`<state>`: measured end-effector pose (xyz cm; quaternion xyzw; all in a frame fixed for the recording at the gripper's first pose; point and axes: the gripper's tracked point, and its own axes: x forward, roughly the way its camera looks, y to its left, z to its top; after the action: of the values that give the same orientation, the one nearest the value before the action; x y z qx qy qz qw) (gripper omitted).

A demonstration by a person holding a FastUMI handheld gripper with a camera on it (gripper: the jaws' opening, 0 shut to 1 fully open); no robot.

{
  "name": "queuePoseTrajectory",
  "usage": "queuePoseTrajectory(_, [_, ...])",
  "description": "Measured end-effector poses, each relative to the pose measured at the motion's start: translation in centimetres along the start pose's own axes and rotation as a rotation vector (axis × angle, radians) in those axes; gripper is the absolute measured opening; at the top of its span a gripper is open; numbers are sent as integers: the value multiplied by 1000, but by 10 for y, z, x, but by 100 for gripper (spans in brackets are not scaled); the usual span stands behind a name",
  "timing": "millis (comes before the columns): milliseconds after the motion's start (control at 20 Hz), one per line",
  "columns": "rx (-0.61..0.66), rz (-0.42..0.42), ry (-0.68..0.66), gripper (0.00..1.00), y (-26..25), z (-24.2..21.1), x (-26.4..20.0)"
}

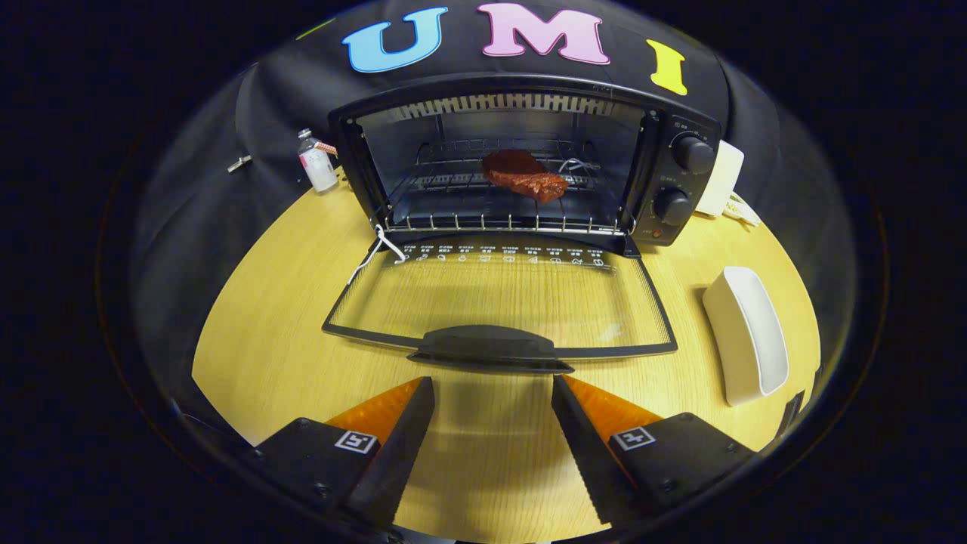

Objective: Open the toaster oven, put the food inside, and close the toaster oven door.

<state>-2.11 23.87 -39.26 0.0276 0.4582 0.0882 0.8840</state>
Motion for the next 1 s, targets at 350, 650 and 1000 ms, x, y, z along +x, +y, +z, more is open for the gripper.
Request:
queuePoseTrajectory(350, [35,-49,28,98,-11,1,17])
queuePoseTrajectory(650, [47,-56,8,97,-12,11,8])
queuePoseTrajectory(1000, [-5,-21,-66,100,-11,44,-18])
